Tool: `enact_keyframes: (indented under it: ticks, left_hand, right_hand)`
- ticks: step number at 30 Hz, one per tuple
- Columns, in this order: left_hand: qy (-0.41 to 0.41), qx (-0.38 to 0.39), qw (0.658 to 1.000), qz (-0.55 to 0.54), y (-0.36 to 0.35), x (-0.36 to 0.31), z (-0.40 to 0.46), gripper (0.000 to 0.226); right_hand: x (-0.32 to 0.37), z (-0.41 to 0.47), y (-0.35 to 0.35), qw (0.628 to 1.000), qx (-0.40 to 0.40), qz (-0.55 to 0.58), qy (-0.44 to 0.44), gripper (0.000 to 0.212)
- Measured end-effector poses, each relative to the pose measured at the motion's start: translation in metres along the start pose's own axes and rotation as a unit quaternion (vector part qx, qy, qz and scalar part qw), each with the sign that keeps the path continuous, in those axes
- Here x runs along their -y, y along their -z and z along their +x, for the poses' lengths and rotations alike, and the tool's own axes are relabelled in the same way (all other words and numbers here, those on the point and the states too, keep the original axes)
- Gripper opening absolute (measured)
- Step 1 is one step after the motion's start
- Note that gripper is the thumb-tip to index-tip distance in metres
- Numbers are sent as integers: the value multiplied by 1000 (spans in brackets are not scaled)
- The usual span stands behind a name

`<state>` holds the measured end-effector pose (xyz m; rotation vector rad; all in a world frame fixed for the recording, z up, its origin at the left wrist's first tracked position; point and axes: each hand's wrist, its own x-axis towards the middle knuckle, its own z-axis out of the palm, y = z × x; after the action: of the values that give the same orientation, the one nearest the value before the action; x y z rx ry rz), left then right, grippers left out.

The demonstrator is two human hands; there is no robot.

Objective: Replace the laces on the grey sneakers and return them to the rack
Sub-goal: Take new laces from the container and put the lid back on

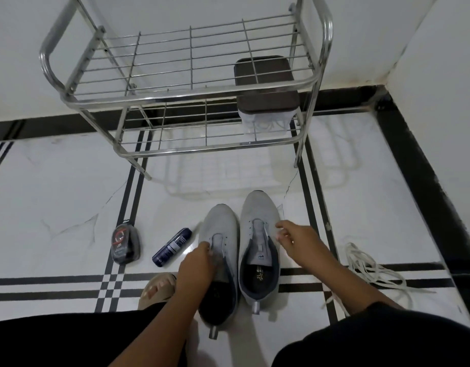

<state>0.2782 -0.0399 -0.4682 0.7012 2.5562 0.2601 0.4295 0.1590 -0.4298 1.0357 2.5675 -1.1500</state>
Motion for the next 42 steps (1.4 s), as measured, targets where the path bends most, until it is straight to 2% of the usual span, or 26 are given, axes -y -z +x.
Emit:
enact_keyframes:
  ticks: [2, 4, 7, 9, 12, 15, 17, 19, 21, 26, 28, 29, 31, 33, 34, 35, 37, 39, 40, 41, 42]
  left_hand:
    - [-44, -65, 995, -62, 2, -12, -6, 16]
    - [-94, -105, 986, -83, -2, -25, -10, 25]
    - [-124, -65, 988, -57, -15, -38, -9, 51]
    - [-154, -47, 987, 9, -23, -41, -11, 66]
    - [-162, -29, 984, 67, -30, -39, -17, 77]
    - [-148, 29, 985, 80, -36, -34, -22, 76]
    - [-147, 27, 985, 87, -37, -32, -26, 57]
    - [-135, 20, 989, 56, -39, -31, -29, 44]
    - [-140, -3, 989, 50, -45, -29, -29, 46]
    - [-131, 8, 991, 3, -44, -32, -23, 82]
    - [-106, 14, 994, -31, -38, -37, -23, 86]
    - [-84, 8, 994, -70, -32, -42, -23, 83]
    - [-27, -34, 980, -194, -16, -58, -28, 62]
    - [61, -60, 926, -367, 4, -81, -27, 47]
    - [108, -31, 869, -482, 15, -92, -25, 47]
    - [147, 38, 781, -606, 24, -101, -21, 54]
    - [138, 202, 595, -766, 38, -118, -23, 76]
    - [118, 309, 464, -822, 41, -127, -33, 92]
    - [119, 339, 428, -829, 39, -128, -39, 95]
    - [110, 356, 416, -830, 33, -128, -43, 94]
    - [100, 356, 424, -827, 26, -128, -47, 91]
  right_hand:
    - [19, 11, 30, 992, -90, -48, 71, 30]
    - [47, 26, 66, 968, -181, -107, 140, 31]
    - [94, 56, 110, 917, -268, -196, 223, 36]
    - [121, 75, 125, 909, -241, -252, 230, 48]
    - [142, 97, 132, 889, -194, -374, 179, 63]
    - [148, 107, 130, 872, -200, -425, 142, 49]
    - [151, 110, 127, 864, -225, -429, 137, 35]
    - [155, 111, 124, 864, -242, -418, 139, 30]
    - [155, 112, 123, 862, -247, -415, 149, 28]
    - [134, 104, 130, 836, -295, -390, 247, 18]
    - [129, 88, 137, 821, -305, -373, 307, 9]
    - [126, 76, 139, 818, -310, -358, 325, 4]
    - [118, 47, 138, 826, -321, -321, 333, 12]
    - [106, 15, 131, 842, -330, -274, 329, 20]
    - [98, -2, 126, 851, -332, -244, 327, 22]
    - [91, -17, 120, 862, -329, -209, 324, 23]
    - [77, -45, 108, 891, -307, -113, 315, 22]
    - [64, -67, 94, 922, -268, -8, 279, 20]
    - [57, -74, 89, 936, -244, 35, 252, 20]
    - [49, -80, 85, 948, -223, 69, 218, 20]
    - [40, -84, 83, 957, -206, 89, 183, 22]
